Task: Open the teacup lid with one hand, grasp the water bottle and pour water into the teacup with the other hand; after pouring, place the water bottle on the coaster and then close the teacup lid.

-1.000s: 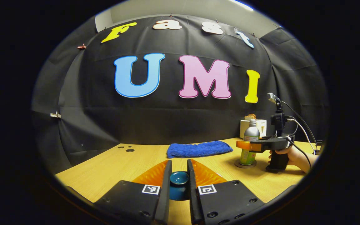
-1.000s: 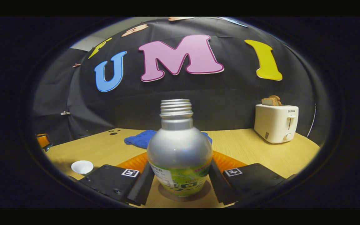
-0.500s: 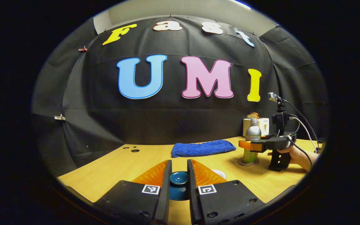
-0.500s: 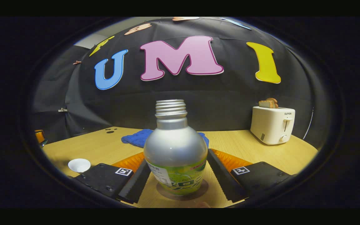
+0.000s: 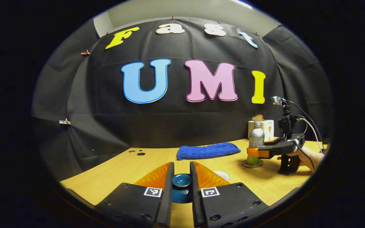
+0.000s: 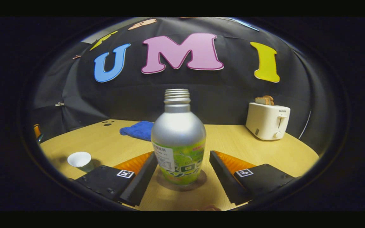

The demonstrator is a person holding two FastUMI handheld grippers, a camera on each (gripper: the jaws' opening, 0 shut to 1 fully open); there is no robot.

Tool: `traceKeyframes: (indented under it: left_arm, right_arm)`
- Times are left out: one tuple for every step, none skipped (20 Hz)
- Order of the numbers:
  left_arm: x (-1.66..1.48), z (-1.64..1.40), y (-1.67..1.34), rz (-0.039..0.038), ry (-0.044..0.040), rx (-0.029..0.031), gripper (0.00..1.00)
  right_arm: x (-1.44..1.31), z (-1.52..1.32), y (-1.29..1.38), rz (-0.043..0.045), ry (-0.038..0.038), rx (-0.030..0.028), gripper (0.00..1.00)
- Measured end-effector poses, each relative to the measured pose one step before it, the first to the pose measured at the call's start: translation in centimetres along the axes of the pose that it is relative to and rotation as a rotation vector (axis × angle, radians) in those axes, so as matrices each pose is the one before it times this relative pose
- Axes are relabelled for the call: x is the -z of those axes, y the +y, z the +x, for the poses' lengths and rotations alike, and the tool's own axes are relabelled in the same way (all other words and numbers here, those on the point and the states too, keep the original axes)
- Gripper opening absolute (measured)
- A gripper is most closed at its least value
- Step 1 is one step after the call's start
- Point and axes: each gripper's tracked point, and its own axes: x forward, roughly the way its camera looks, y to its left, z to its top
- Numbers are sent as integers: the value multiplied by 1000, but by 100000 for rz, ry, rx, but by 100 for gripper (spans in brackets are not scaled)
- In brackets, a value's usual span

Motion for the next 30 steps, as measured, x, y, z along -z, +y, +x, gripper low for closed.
traceKeyframes:
  left_arm:
    - [-134, -119, -81, -229, -349, -19, 27]
    - [-19, -135, -73, -64, 76, 266, 30]
    - [65, -141, -125, -217, 107, 237, 30]
    - [22, -107, -90, -362, 150, 166, 30]
    - [184, -13, -149, -477, 225, 242, 30]
    - [-32, -34, -198, -431, 57, 276, 32]
    - [-45, 26, -75, -570, -29, 122, 33]
    - [8, 48, -207, -509, -6, 334, 33]
    - [107, 241, -120, -263, 141, 7, 33]
    - [-111, 332, 10, 81, -190, -263, 33]
    - [-116, 378, -92, 287, -183, -36, 30]
    - [-43, 460, -191, 301, 203, 404, 30]
    - [68, 475, -320, 138, 173, 491, 30]
    - [70, 415, -310, -191, 411, 728, 30]
    - [122, 499, -374, -468, 408, 970, 30]
    - [71, 435, -421, -518, 442, 1054, 30]
    - [183, 444, -305, -601, 375, 888, 30]
    - [106, 574, -271, -623, 274, 778, 30]
    - [237, 565, -184, -650, 580, 568, 30]
    - [294, 637, -151, -608, 812, 419, 30]
    - [301, 456, -19, -489, 764, 304, 30]
    - [271, 619, -155, -377, 917, 399, 31]
    - [275, 473, -203, -338, 751, 420, 30]
    - [173, 546, -201, -326, 666, 531, 31]
    - [264, 541, -149, -142, 758, 398, 31]
    - [232, 456, -238, 43, 913, 440, 28]
    - [326, 430, -235, 160, 971, 641, 31]
    - [197, 436, -305, 432, 941, 629, 31]
    - [178, 353, -250, 475, 769, 374, 31]
    - [24, 349, -159, 295, 509, 292, 28]
  right_arm:
    - [-37, -586, 49, 2341, -531, -390, 100]
    - [23, -610, 152, 1630, -240, -704, 100]
    - [130, -627, 70, 500, -38, -194, 99]
    - [254, -650, -47, -868, 103, 412, 100]
    - [240, -605, -61, -1735, 222, 361, 100]
    - [191, -585, -36, -1654, -108, 353, 100]
    - [50, -592, 17, -1181, -254, 239, 99]
    - [17, -602, 181, -936, -405, -506, 100]
    - [-188, -684, 357, -1410, -698, -767, 100]
    - [-85, -773, 227, -2956, -237, -377, 100]
    - [-413, -531, 292, -3681, -1722, -468, 100]
    - [-652, -805, 368, -2912, -2492, -343, 100]
    - [-642, -727, 349, -1188, -2441, -635, 100]
    - [-543, -614, 427, 543, -1828, -1685, 98]
    - [-434, -560, 597, 1506, -1386, -2115, 97]
    - [-405, -405, 386, 1246, -801, -1343, 96]
    - [-373, -385, 130, 962, -924, -515, 96]
    - [-445, -313, -84, 819, -1272, -97, 96]
    - [-288, -457, -71, 698, -1059, 23, 96]
    - [-255, -463, -104, 569, -975, 177, 97]
    - [-231, -179, -142, 117, -580, 266, 97]
    - [-172, -274, -257, 70, -584, 296, 97]
    - [-198, -221, -296, 4, -558, 508, 97]
    - [-79, -132, -191, 209, -460, 252, 96]
    - [181, -49, -73, 631, 116, -161, 97]
    - [290, -92, -87, 980, 451, -341, 97]
    - [282, 62, 10, 1103, 578, -566, 97]
    - [276, 60, 38, 1167, 468, -735, 97]
    - [409, 118, -30, 1319, 790, -657, 97]
    - [291, 105, -47, 1144, 760, -480, 97]
